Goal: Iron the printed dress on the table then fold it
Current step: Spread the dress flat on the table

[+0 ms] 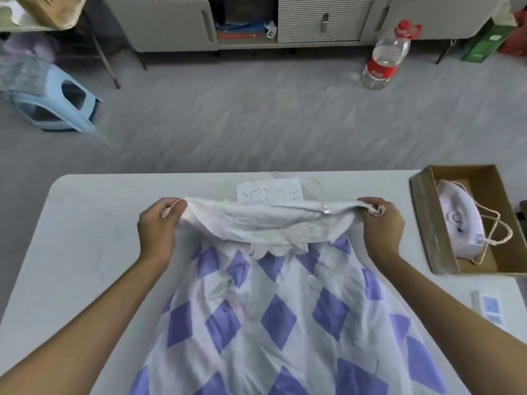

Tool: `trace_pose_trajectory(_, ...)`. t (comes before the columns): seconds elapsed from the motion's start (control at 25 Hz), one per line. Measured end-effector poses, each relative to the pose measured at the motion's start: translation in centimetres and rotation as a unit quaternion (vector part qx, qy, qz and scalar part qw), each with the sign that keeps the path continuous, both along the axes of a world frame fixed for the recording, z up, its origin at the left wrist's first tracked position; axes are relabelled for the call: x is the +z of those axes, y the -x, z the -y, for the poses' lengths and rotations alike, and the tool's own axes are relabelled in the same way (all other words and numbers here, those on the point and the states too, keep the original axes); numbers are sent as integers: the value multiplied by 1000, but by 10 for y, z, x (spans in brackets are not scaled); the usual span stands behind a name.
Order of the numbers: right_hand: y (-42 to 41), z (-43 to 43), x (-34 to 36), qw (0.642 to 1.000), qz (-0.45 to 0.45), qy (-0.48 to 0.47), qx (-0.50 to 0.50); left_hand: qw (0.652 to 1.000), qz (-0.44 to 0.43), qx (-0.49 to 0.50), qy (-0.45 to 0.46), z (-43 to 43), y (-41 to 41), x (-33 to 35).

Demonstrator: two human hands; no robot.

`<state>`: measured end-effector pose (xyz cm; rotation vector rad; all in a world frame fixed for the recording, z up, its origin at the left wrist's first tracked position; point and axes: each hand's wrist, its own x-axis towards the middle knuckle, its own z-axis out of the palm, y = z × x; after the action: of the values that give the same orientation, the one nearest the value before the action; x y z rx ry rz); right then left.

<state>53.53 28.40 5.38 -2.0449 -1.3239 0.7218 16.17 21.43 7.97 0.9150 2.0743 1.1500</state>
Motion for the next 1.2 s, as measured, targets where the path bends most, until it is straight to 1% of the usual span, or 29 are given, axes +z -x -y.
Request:
trace_pose_trajectory(0.08,11,-55,-30,999,-41,-4,-19,997,11,70,6,-65,7,-30)
trace_pose_trajectory(0.12,17,-73,-47,998,-65,4,-22,996,12,85,36,-90,9,-49)
trace_pose_trajectory(0.16,24,-82,-66,996,-80,24,-11,993,8,83,87,-103,9,-70)
trace_pose_trajectory(0.2,30,-83,-92,996,-77,48,19,987,-23,56,146,-108,6,-97)
trace_pose_trajectory(0.24,34,-76,-119,995,-48,69,61,978,-76,-3,195,-102,1,-123)
trace_pose_trajectory(0.28,39,-62,-143,991,5,82,108,962,-133,-77,224,-88,-7,-148)
trace_pose_trajectory(0.32,41,-46,-163,983,60,83,149,944,-178,-148,235,-71,-15,-169)
trace_pose_trajectory(0.36,42,-30,-177,977,105,76,171,931,-197,-195,237,-54,-20,-183)
trace_pose_trajectory(0.4,43,-19,-184,976,126,75,163,931,-192,-214,225,-41,-24,-193)
trace_pose_trajectory(0.44,42,-12,-185,980,130,76,134,944,-165,-199,203,-33,-26,-196)
trace_pose_trajectory(0.52,40,-4,-179,986,116,90,78,974,-59,-113,187,-24,-26,-192)
trace_pose_trajectory(0.56,37,1,-176,987,111,98,66,975,-5,-76,209,-18,-23,-189)
trace_pose_trajectory(0.6,35,9,-172,985,119,110,66,967,37,-65,242,-9,-20,-186)
trace_pose_trajectory(0.68,29,30,-165,973,158,149,77,940,25,-121,319,12,-10,-183)
trace_pose_trajectory(0.72,26,39,-162,967,169,170,84,930,28,-142,338,21,-6,-183)
trace_pose_trajectory(0.76,23,46,-159,965,163,187,89,931,44,-144,332,26,-4,-181)
trace_pose_trajectory(0.88,20,46,-157,972,87,205,82,956,71,-74,275,31,-4,-180)
trace_pose_trajectory(0.96,23,39,-157,976,39,204,63,956,107,-51,270,30,-3,-178)
trace_pose_trajectory(1.04,32,30,-154,978,-4,203,41,943,184,-27,274,22,2,-182)
trace_pose_trajectory(1.08,36,26,-153,976,-15,212,41,934,211,-40,287,17,3,-182)
trace_pose_trajectory(1.12,39,23,-152,974,-16,223,48,929,212,-70,296,12,2,-182)
trace_pose_trajectory(1.16,40,22,-153,970,-8,233,63,931,199,-92,292,10,1,-183)
trace_pose_trajectory(1.2,42,22,-153,968,6,236,83,940,184,-90,274,15,1,-186)
